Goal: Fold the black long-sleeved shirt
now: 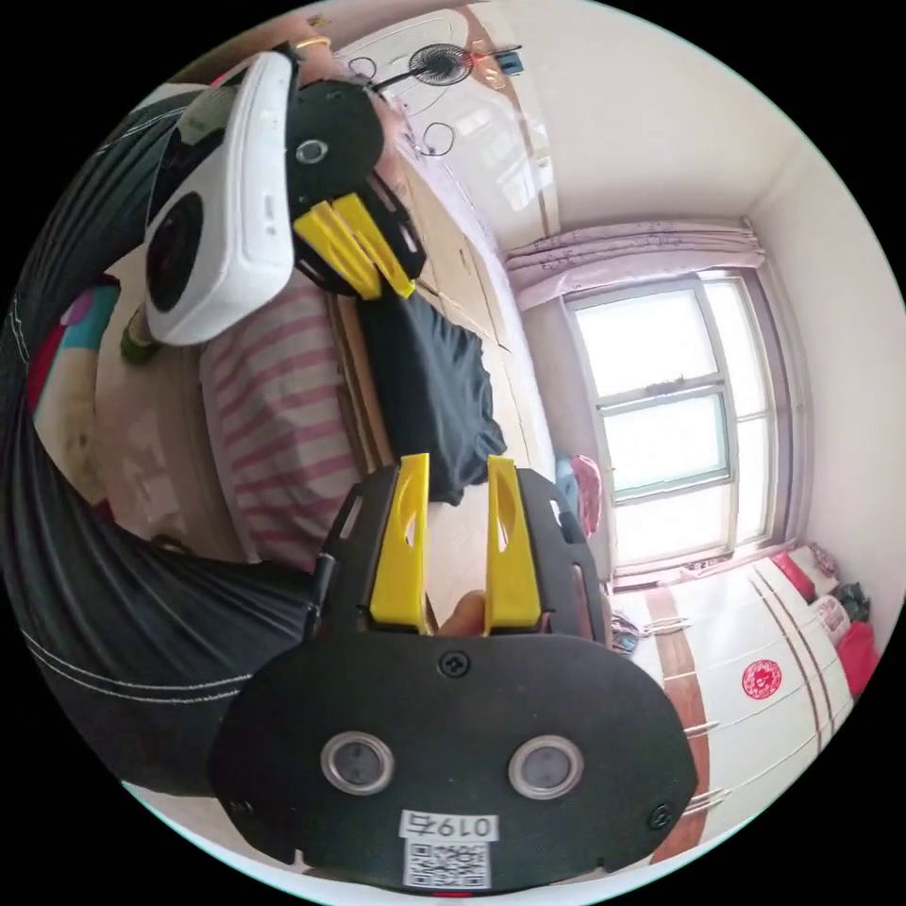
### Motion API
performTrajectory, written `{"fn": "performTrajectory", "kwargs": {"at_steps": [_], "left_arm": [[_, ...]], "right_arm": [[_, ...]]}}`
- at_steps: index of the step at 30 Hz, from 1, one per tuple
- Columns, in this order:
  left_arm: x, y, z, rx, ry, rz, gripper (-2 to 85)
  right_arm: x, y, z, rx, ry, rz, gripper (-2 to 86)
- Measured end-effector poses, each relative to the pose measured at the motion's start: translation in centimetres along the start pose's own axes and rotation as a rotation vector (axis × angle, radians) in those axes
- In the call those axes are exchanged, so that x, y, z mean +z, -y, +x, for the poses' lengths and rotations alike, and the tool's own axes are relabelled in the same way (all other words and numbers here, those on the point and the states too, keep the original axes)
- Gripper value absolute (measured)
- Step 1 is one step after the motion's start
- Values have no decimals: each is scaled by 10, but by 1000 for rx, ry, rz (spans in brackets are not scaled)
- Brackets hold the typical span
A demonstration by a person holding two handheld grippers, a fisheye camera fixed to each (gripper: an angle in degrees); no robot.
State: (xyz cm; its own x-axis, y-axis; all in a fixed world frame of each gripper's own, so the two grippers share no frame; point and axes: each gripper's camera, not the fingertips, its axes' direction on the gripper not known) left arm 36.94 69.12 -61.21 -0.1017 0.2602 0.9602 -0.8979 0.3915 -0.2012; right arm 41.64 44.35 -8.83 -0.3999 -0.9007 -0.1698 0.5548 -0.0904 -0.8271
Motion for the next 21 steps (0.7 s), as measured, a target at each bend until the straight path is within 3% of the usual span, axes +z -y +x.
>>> {"fn": "performTrajectory", "kwargs": {"at_steps": [10, 15, 21], "left_arm": [[33, -12, 83, -59, -64, 33, 10], [73, -35, 130, -149, -207, 84, 13], [111, -45, 225, -193, -121, 122, 25]], "right_arm": [[36, 7, -18, -96, 58, -40, 17], [44, -2, -10, -44, 145, -58, 1], [44, 1, -20, -35, 114, -34, 19]]}}
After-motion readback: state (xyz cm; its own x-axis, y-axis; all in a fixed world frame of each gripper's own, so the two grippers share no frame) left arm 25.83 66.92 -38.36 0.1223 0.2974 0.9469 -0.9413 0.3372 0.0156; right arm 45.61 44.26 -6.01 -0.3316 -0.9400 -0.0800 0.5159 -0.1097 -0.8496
